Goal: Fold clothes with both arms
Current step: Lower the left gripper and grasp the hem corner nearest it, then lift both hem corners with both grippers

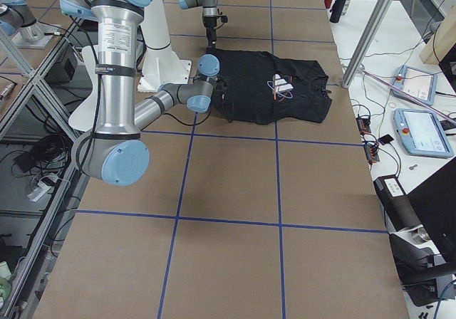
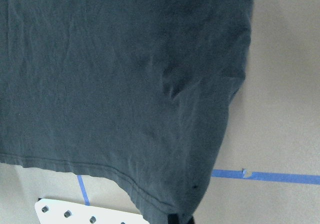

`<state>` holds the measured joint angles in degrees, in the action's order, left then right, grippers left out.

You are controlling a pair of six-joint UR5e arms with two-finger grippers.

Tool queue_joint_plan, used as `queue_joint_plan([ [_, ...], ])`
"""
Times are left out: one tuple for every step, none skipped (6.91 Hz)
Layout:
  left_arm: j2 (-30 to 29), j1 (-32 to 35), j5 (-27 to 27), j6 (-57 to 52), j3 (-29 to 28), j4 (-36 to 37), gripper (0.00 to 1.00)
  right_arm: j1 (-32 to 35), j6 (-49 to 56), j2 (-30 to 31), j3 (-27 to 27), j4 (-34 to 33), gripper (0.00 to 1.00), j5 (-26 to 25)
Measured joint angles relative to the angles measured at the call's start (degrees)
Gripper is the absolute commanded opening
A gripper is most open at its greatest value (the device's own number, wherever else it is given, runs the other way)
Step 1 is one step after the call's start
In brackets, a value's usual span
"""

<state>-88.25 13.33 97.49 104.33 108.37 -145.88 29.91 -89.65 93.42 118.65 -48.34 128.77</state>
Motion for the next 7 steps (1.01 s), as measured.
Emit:
queue_joint_plan([
  [-0.15,-0.46,-0.04,0.00,0.00,0.34,0.89,0.20,0.00,-0.01,-0.01,0.00,0.00,0.28],
  [-0.27,-0.92,-0.16,0.00,0.01,0.50,0.86,0.37,0.00,-0.02,-0.02,0.00,0.00,0.61],
  [-0.30,-1.16,-0.31,0.00,0.03,0.56,0.85,0.50,0.00,-0.05,-0.04,-0.01,0.00,0.87],
  [-0.33,-1.24,-0.38,0.00,0.04,0.73,0.85,0.61,0.00,-0.12,-0.05,0.00,0.00,1.03],
  [-0.34,-1.26,-0.40,0.00,0.06,1.05,0.85,0.72,0.00,-0.21,-0.05,0.00,0.00,1.15],
  [-0.34,-1.28,-0.39,0.00,0.08,1.26,0.70,0.82,0.00,-0.29,-0.06,0.00,0.00,1.19],
  [-0.33,-1.28,-0.38,0.00,0.09,1.34,0.41,0.92,0.00,-0.32,-0.08,0.00,0.00,1.24],
])
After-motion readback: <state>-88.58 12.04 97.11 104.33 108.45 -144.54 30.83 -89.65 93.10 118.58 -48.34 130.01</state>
